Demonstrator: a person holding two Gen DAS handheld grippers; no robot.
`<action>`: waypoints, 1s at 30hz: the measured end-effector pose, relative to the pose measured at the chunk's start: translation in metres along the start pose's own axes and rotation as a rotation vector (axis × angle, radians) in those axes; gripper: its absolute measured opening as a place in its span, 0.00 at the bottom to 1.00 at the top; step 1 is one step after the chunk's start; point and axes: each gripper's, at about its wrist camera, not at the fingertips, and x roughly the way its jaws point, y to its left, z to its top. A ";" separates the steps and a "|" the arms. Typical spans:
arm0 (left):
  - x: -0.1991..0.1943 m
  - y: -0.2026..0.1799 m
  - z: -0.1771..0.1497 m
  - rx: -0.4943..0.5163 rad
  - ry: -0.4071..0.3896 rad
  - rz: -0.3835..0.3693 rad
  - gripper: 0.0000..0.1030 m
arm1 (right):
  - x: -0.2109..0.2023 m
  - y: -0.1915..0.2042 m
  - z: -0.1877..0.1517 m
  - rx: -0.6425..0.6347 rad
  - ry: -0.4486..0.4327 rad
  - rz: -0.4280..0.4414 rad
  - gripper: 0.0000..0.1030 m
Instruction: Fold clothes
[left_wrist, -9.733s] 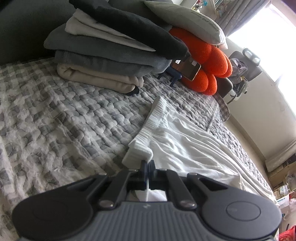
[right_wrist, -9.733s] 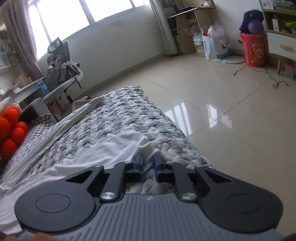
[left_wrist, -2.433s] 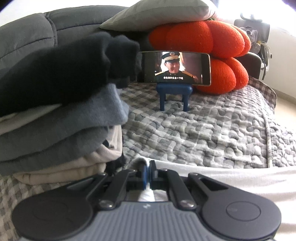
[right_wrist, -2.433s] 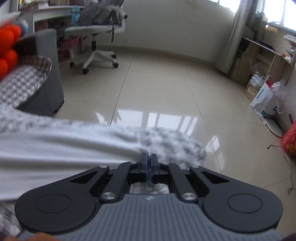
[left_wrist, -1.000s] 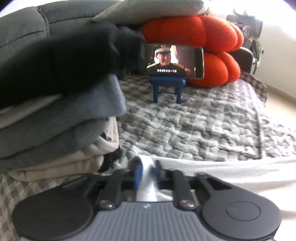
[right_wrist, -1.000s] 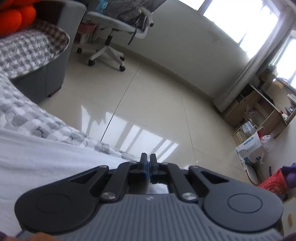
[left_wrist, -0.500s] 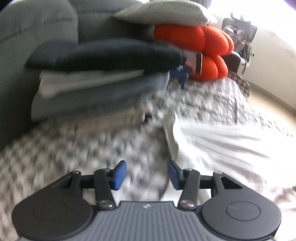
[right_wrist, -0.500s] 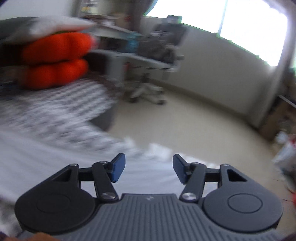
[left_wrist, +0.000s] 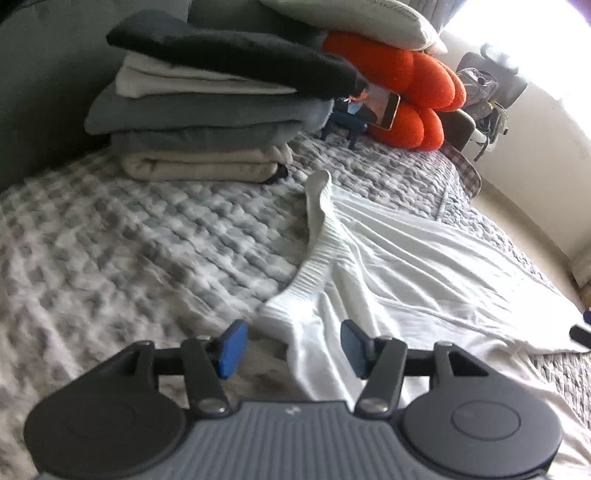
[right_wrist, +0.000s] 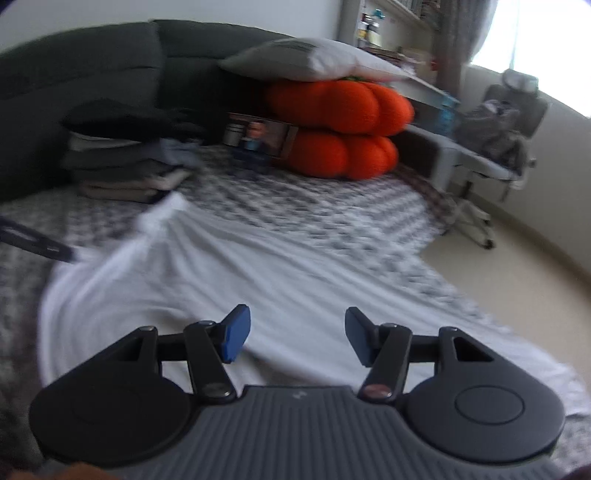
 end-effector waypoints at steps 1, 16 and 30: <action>0.005 0.000 0.000 -0.018 0.004 0.001 0.53 | -0.001 0.008 -0.003 -0.001 -0.008 0.010 0.58; -0.006 0.029 0.005 -0.193 -0.158 -0.076 0.12 | 0.044 0.015 -0.030 0.215 0.093 0.108 0.53; -0.023 0.052 0.000 -0.242 -0.160 -0.067 0.10 | 0.034 0.003 -0.030 0.500 0.189 0.427 0.06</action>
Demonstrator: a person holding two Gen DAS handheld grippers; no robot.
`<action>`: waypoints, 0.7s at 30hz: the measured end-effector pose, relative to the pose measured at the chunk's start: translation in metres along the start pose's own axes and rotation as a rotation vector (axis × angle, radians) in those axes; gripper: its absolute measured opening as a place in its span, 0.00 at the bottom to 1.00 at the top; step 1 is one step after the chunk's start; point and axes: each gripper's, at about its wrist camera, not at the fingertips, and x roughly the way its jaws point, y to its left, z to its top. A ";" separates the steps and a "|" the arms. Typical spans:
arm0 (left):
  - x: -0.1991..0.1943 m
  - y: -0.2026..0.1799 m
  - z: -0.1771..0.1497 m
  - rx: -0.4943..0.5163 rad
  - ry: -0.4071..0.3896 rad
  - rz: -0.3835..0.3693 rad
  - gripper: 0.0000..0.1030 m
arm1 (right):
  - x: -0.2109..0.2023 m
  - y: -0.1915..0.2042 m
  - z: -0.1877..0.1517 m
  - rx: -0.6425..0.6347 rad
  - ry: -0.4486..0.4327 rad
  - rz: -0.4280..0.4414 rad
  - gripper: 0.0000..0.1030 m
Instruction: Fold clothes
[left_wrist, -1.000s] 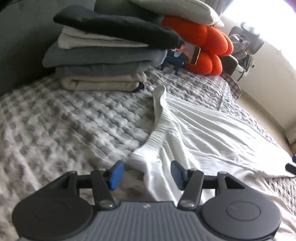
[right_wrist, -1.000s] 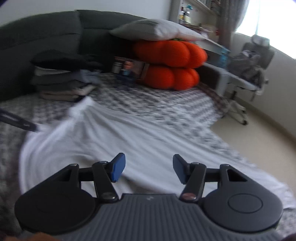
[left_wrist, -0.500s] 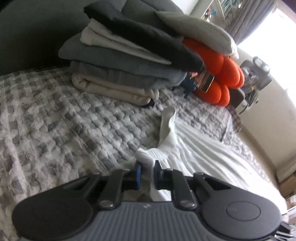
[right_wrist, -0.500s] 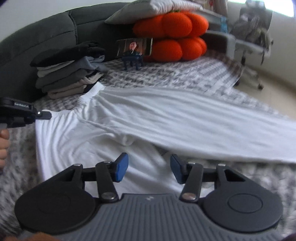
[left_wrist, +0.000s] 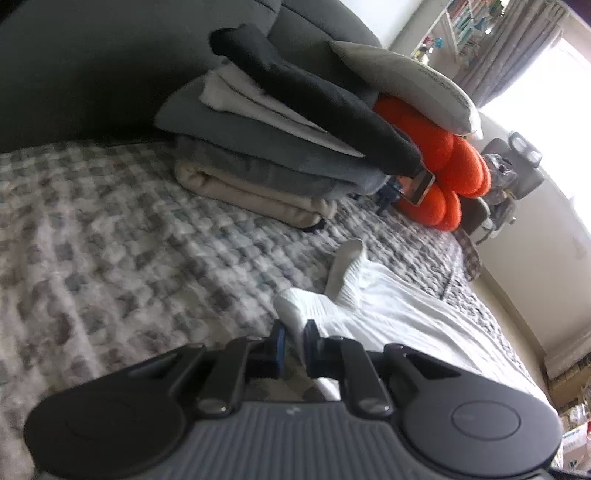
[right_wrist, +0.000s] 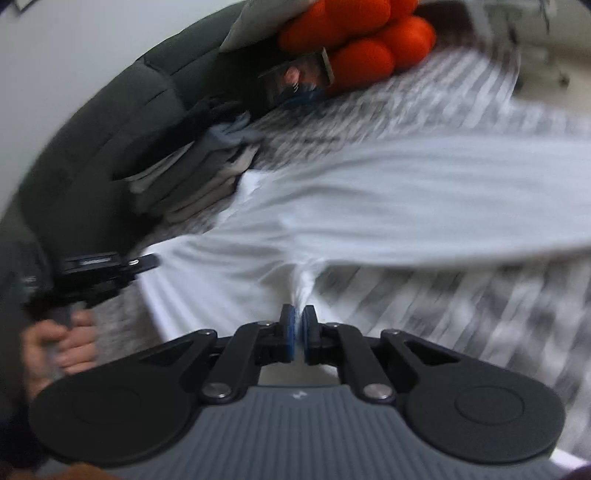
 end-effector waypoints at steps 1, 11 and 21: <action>0.000 0.000 -0.001 0.006 0.005 0.009 0.10 | 0.003 0.000 -0.003 0.011 0.028 0.012 0.07; 0.014 0.000 -0.002 0.014 0.073 0.040 0.16 | 0.011 0.016 0.006 -0.134 -0.054 -0.054 0.49; 0.006 -0.004 0.000 0.041 0.050 0.047 0.14 | 0.005 0.006 0.009 -0.043 -0.090 0.148 0.40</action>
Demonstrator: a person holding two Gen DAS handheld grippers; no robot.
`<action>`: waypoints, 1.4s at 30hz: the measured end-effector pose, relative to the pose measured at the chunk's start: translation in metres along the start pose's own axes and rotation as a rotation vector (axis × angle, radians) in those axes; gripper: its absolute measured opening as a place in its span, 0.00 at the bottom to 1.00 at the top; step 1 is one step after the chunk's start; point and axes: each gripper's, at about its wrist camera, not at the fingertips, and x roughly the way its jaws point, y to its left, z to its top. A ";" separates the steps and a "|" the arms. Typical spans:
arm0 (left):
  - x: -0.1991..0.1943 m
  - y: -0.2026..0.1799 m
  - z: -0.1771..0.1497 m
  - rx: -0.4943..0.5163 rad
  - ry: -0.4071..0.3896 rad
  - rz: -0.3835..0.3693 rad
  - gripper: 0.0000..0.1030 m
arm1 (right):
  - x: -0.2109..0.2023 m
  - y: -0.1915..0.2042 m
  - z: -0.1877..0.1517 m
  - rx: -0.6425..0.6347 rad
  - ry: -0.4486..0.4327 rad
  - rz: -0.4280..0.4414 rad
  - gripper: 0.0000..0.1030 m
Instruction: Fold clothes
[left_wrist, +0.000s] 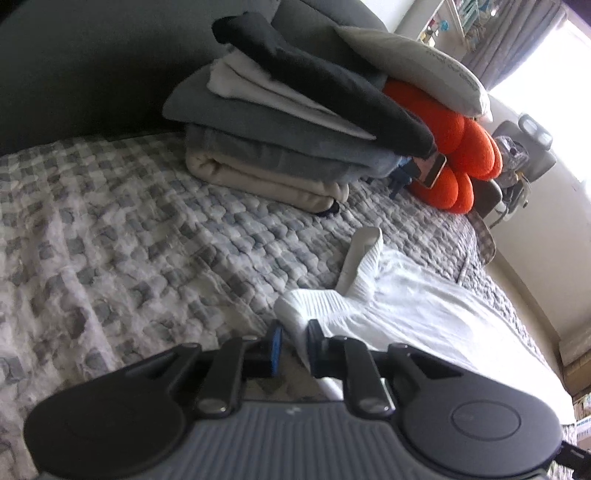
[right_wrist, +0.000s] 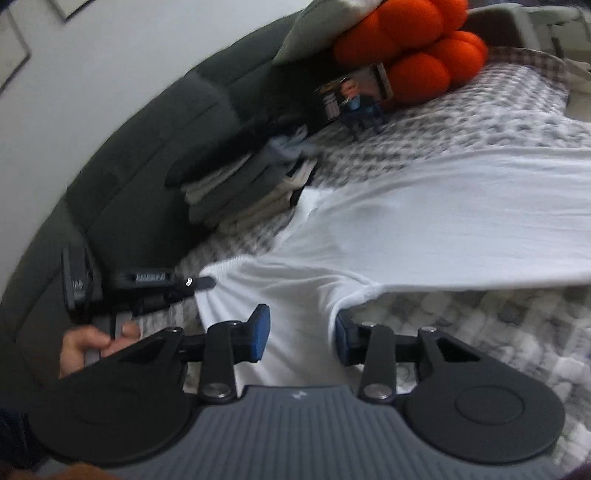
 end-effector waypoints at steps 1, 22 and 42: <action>0.001 -0.002 0.000 0.004 0.003 0.005 0.14 | 0.002 -0.003 0.001 0.000 0.005 -0.052 0.40; -0.008 0.015 0.007 -0.045 0.082 0.017 0.25 | -0.045 -0.003 -0.033 -0.086 -0.117 -0.340 0.38; 0.068 -0.070 0.065 0.217 0.084 -0.095 0.42 | -0.056 0.015 -0.060 -0.147 -0.141 -0.393 0.39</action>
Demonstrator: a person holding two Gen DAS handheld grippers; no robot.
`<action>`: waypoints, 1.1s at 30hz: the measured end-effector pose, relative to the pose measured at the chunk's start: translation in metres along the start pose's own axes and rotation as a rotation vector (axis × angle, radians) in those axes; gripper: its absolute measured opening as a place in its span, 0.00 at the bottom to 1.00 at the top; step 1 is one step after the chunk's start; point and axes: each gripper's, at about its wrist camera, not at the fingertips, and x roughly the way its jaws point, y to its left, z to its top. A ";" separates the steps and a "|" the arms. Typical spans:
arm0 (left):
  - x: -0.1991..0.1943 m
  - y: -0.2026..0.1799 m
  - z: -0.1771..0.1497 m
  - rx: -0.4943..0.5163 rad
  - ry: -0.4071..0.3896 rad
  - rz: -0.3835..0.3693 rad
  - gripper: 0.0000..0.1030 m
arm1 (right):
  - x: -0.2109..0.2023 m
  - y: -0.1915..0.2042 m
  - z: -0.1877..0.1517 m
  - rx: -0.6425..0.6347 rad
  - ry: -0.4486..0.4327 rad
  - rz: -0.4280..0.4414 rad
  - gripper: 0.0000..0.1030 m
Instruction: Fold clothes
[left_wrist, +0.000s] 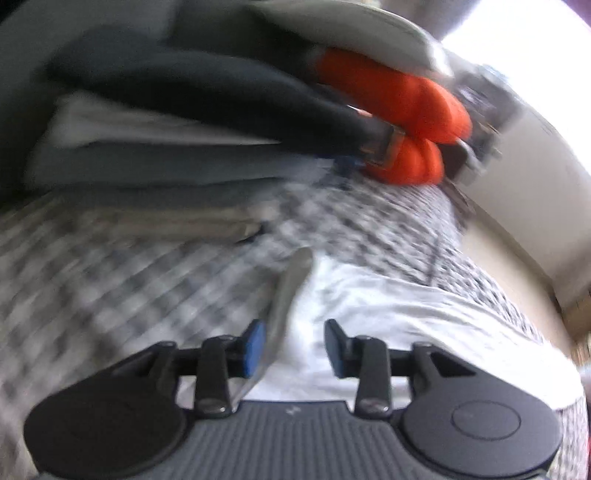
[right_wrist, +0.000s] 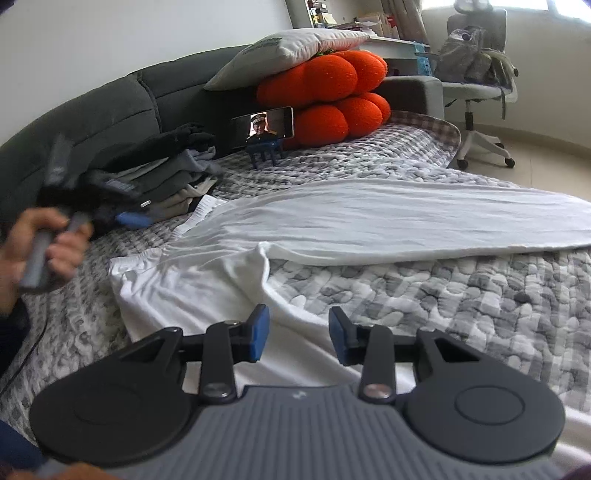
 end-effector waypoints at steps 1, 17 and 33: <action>0.008 -0.003 0.003 0.002 0.005 -0.004 0.42 | -0.001 -0.001 -0.001 0.011 0.005 0.005 0.39; 0.044 -0.016 0.019 0.121 -0.009 0.047 0.00 | -0.012 -0.010 -0.010 0.051 -0.001 0.024 0.39; 0.038 0.001 0.017 0.083 -0.008 -0.026 0.38 | -0.024 -0.007 -0.016 0.089 -0.023 0.051 0.39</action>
